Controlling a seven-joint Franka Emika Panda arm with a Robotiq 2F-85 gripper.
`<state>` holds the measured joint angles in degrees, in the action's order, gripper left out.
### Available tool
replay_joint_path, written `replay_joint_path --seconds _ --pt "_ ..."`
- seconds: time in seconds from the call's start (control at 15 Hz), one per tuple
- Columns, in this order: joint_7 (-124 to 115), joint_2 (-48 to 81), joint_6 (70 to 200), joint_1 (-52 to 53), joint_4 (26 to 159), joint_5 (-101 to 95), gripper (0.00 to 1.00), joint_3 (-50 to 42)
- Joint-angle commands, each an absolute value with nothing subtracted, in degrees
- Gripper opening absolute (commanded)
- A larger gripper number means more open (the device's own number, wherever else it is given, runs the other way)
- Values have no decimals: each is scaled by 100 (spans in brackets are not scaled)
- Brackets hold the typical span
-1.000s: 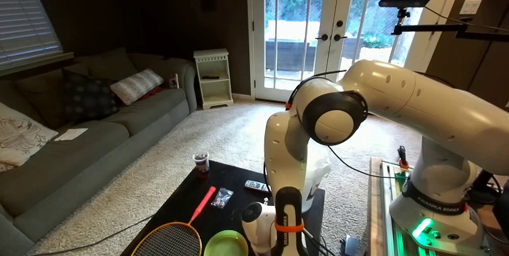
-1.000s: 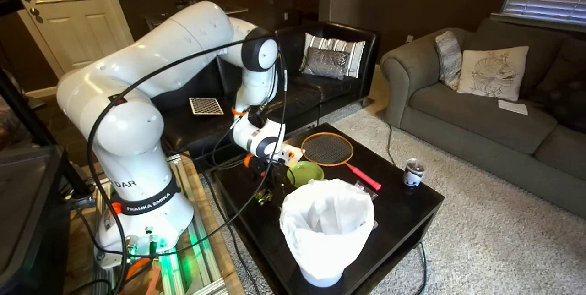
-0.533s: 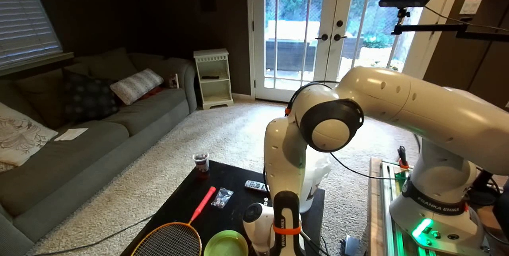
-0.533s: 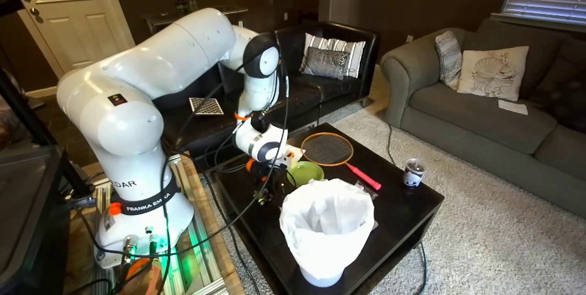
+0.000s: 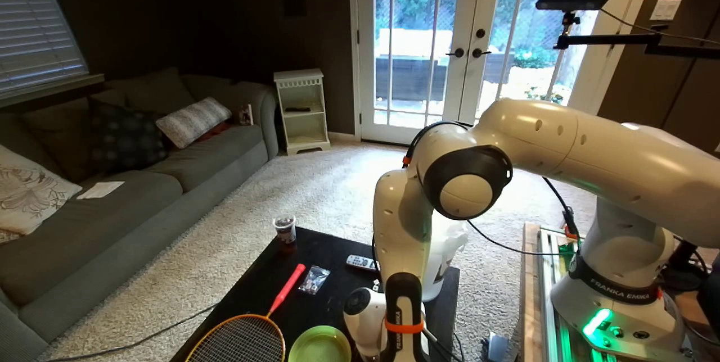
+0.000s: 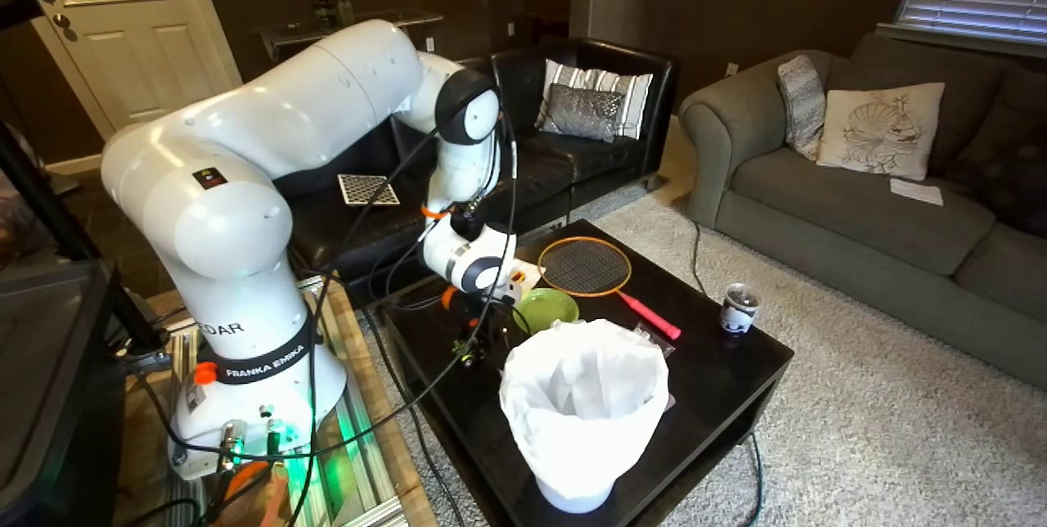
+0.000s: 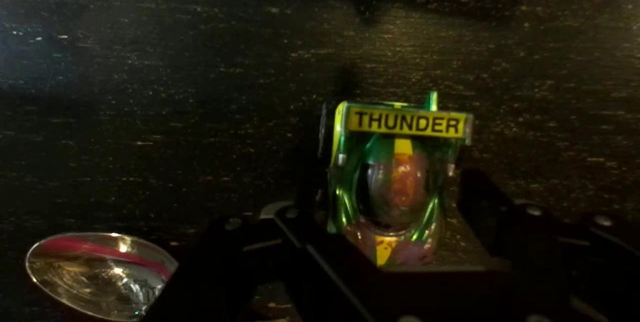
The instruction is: Turn the toy car to the right
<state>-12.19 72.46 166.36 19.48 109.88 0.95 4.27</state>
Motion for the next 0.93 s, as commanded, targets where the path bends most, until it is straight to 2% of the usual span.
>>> replay_joint_path --seconds 0.0,0.07,0.2,0.87 --pt "-1237 7341 16480 1960 10832 202 44 420" --pt "-1234 7337 16449 1959 10828 201 37 420" --pt "-1191 7330 16356 1907 10812 189 34 449" --pt "-1670 7102 17300 1076 11118 1190 32 1197"
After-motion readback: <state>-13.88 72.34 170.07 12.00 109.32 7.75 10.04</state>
